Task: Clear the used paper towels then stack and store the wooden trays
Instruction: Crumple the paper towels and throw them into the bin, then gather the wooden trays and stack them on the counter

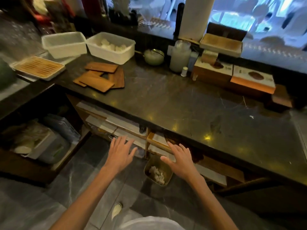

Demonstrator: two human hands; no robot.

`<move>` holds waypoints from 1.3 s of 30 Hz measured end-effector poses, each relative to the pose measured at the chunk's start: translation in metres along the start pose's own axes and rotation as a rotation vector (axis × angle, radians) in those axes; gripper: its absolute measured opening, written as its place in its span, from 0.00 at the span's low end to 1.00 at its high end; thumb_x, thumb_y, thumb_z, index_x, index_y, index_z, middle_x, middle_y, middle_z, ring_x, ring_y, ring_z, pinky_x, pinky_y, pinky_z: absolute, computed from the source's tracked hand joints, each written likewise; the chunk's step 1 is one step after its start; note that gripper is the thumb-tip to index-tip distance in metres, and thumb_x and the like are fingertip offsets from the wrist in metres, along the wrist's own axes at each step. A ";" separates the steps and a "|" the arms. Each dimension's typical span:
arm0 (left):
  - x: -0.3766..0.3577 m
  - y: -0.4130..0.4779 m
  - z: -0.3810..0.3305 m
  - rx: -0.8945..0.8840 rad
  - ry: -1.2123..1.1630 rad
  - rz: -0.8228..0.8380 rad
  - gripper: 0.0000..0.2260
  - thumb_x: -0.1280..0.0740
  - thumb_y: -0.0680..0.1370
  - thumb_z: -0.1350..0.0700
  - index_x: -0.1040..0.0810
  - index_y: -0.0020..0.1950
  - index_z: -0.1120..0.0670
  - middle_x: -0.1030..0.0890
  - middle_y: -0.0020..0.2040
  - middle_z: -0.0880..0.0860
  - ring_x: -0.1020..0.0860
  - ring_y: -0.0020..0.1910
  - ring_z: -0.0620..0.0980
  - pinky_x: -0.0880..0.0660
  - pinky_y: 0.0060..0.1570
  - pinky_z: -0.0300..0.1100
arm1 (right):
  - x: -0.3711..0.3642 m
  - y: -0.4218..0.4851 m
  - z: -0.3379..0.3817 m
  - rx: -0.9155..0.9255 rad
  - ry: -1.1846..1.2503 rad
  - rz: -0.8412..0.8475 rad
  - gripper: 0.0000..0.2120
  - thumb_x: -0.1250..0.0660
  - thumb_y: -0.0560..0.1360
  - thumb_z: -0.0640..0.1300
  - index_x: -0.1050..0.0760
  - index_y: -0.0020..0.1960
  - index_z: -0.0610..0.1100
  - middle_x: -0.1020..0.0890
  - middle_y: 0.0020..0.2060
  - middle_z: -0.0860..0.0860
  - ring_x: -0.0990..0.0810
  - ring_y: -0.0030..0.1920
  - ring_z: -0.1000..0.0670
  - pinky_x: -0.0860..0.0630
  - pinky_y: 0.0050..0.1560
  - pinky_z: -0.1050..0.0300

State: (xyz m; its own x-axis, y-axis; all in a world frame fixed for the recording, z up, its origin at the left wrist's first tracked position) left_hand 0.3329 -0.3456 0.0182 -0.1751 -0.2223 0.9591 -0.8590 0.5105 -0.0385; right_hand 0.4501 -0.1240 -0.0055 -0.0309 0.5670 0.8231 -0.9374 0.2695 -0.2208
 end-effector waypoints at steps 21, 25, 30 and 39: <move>0.141 0.118 0.249 0.097 -0.015 -0.094 0.24 0.45 0.81 0.42 0.38 0.77 0.47 0.39 0.78 0.55 0.45 0.78 0.56 0.50 0.77 0.55 | -0.019 0.199 0.259 0.230 0.024 -0.033 0.33 0.42 0.75 0.67 0.40 0.76 0.55 0.31 0.72 0.54 0.36 0.72 0.53 0.36 0.73 0.49; 0.159 0.154 0.314 0.122 -0.023 -0.071 0.23 0.45 0.82 0.43 0.38 0.76 0.46 0.38 0.78 0.53 0.45 0.78 0.55 0.51 0.76 0.55 | -0.046 0.247 0.306 0.218 0.048 -0.012 0.38 0.48 0.71 0.74 0.41 0.76 0.56 0.32 0.73 0.55 0.36 0.73 0.54 0.38 0.71 0.55; 0.157 0.204 0.357 0.112 -0.088 0.002 0.22 0.47 0.82 0.42 0.34 0.75 0.47 0.35 0.76 0.52 0.42 0.78 0.55 0.49 0.76 0.55 | -0.072 0.292 0.329 0.125 0.106 0.008 0.33 0.43 0.75 0.68 0.41 0.76 0.55 0.31 0.73 0.54 0.35 0.73 0.55 0.37 0.69 0.58; 0.147 0.318 0.375 0.090 -0.084 0.027 0.22 0.47 0.82 0.43 0.31 0.73 0.49 0.30 0.73 0.51 0.35 0.74 0.51 0.42 0.74 0.53 | -0.059 0.399 0.308 -0.056 0.124 -0.011 0.27 0.39 0.78 0.59 0.36 0.75 0.51 0.24 0.67 0.51 0.25 0.65 0.53 0.27 0.65 0.55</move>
State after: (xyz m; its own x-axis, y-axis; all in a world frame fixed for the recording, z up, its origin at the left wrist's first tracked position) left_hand -0.1459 -0.5273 0.0421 -0.2353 -0.2800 0.9307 -0.8924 0.4417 -0.0927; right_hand -0.0284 -0.2895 0.0188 0.0251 0.6546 0.7556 -0.9165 0.3169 -0.2441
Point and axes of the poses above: each hand's wrist, its own y-axis towards the middle knuckle, its own x-axis out of the back of the hand, z = x × y, the point moved 5 cm from there along y, towards the middle knuckle
